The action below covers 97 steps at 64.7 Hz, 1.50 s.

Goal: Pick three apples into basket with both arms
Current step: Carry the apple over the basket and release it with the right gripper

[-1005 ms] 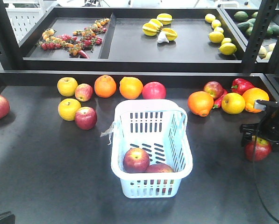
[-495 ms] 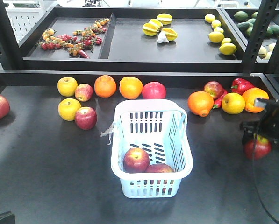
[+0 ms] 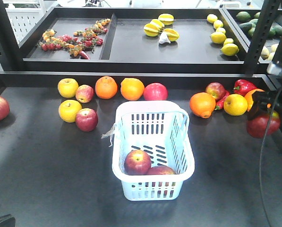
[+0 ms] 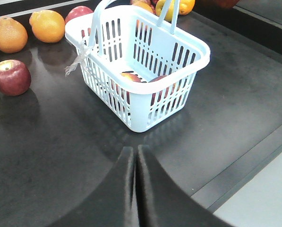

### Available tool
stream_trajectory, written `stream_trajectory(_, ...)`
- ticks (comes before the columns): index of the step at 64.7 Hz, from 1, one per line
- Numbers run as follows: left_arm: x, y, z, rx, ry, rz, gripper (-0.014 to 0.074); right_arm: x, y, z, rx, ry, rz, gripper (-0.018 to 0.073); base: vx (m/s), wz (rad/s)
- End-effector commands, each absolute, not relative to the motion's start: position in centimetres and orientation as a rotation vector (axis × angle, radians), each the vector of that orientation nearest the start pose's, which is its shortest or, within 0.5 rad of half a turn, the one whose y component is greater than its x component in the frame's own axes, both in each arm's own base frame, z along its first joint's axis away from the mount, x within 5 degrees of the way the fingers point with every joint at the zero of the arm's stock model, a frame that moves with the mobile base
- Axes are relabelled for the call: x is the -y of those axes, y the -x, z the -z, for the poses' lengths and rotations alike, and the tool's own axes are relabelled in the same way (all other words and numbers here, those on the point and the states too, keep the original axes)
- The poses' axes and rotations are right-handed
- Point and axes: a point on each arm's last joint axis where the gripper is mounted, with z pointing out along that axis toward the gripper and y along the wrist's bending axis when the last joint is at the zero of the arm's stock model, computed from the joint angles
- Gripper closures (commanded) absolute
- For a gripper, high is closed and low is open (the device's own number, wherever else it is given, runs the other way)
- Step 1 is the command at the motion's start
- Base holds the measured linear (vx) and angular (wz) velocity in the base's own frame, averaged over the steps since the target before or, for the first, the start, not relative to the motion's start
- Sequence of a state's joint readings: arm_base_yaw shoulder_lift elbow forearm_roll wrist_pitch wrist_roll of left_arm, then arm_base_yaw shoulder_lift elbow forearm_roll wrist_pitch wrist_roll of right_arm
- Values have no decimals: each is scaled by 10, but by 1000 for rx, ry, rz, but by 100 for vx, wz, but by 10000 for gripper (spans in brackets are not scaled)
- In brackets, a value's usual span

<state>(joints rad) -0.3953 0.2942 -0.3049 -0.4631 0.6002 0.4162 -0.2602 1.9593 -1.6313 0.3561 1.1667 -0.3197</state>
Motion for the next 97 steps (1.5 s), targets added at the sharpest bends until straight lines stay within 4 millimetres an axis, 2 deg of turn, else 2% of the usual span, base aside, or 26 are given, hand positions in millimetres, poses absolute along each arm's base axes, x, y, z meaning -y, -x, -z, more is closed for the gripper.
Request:
stream_trajectory(1,48,-56,-263,-1892,-529,515,603,58,-384,-302,-2739,21,-503,564,0,0)
stream_trajectory(8,48,-56,-263,-1892,-529,515,603,29,-372,-324,-2716,143,-574,564,0,0)
stream_trajectory(12,48,-56,-263,-1892,-529,515,603,6,-366,-335,-2690,225,-592,564,0,0)
stream_trajectory(20,48,-56,-263,-1892,-529,516,603,-40,-353,-342,-2670,376,-663,564,0,0)
stream_trajectory(29,48,-56,-263,-1892,-529,516,603,-94,-344,-332,-2662,531,-745,564,0,0)
stream_trajectory(38,48,-56,-263,-1892,-529,516,603,-131,-342,-315,-2615,587,-743,564,0,0)
stream_trajectory(47,48,-56,-263,-1892,-529,516,603,-157,-345,-292,-2610,617,-737,564,0,0)
stream_trajectory(58,48,-56,-263,-1892,-529,516,603,-179,-356,-260,-2637,622,-742,564,0,0)
stream_trajectory(67,48,-56,-263,-1892,-529,516,603,-186,-366,-241,-2639,585,-731,546,0,0)
stream_trajectory(74,48,-56,-263,-1892,-529,516,603,-188,-373,-231,-2630,552,-724,489,0,0)
stream_trajectory(82,48,-56,-263,-1892,-529,516,603,-189,-376,-226,-2623,535,-712,361,0,0)
stream_trajectory(97,48,-56,-263,-1892,-529,516,603,-189,-377,-225,-2620,536,-711,29,0,0)
